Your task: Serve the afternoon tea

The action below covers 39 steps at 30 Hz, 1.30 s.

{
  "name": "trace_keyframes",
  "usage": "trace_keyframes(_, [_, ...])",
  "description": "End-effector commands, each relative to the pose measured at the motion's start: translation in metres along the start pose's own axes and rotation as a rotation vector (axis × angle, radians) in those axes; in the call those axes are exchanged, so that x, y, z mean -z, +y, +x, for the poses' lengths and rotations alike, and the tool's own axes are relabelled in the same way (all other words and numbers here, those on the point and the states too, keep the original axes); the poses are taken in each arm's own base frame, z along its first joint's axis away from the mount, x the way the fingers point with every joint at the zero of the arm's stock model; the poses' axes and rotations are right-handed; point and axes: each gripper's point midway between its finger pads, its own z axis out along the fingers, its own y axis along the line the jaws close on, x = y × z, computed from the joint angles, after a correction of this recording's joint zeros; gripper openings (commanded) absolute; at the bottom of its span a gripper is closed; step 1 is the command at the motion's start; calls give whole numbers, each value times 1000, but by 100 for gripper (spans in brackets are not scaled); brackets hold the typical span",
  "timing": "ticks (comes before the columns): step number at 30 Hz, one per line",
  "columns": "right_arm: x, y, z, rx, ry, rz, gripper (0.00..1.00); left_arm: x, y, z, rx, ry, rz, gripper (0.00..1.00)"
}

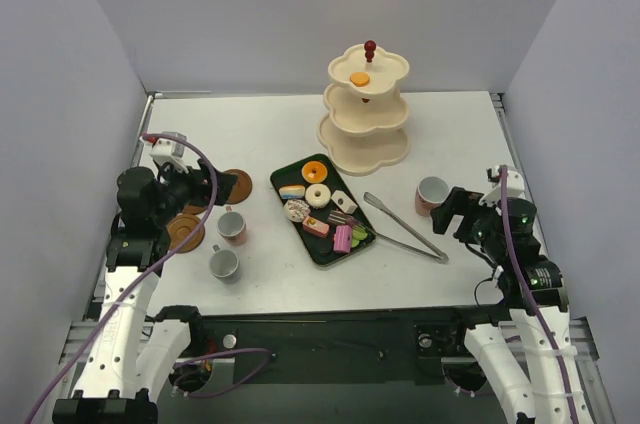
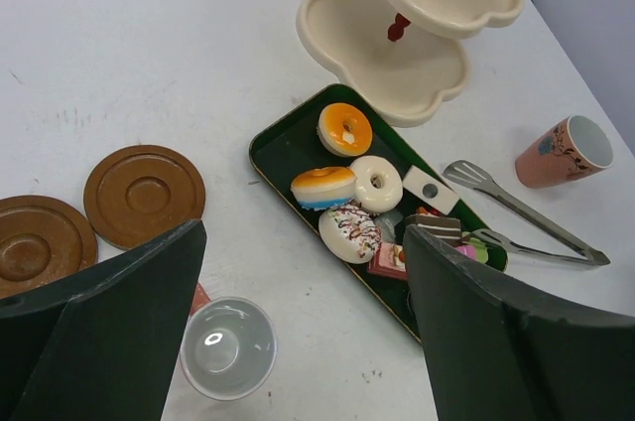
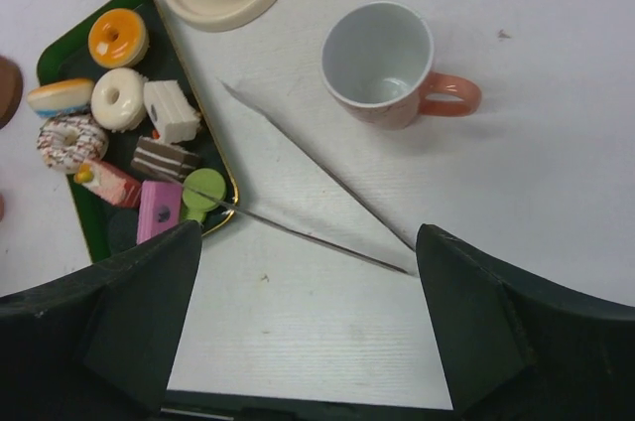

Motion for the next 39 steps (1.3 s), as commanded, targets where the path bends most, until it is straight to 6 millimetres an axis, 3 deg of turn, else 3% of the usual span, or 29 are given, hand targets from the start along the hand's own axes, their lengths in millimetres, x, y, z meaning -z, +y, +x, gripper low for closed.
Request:
trace_keyframes(1, [-2, 33, 1, 51, 23, -191, 84, -2, 1, -19, -3, -73, -35, 92])
trace_keyframes(5, [-4, 53, -2, 62, 15, -300, 82, -13, 18, -1, 12, 10, -94, 92])
trace_keyframes(8, [-15, 60, 17, 103, 107, -319, 76, -20, 15, -9, 10, 26, -102, 92])
trace_keyframes(11, [-26, 65, 37, 181, 179, -297, 74, -32, -6, -30, -40, -2, -98, 92])
trace_keyframes(14, [-38, 86, 66, 328, 281, -325, 76, -44, -38, -62, -100, -34, -42, 92])
trace_keyframes(17, [-51, 103, 86, 407, 385, -364, 74, -62, -54, -58, -130, -47, 79, 92])
trace_keyframes(20, [-72, 111, 108, 491, 459, -341, 73, -66, -36, -40, -105, -14, 67, 92])
trace_keyframes(25, [-95, 110, 130, 635, 529, -372, 65, -48, -28, -42, -181, -63, 11, 93])
trace_keyframes(35, [-118, 106, 135, 781, 548, -398, 55, -54, -26, -37, -179, -27, 8, 93])
trace_keyframes(39, [-128, 111, 138, 809, 555, -414, 42, -56, -24, -34, -174, -10, 4, 93])
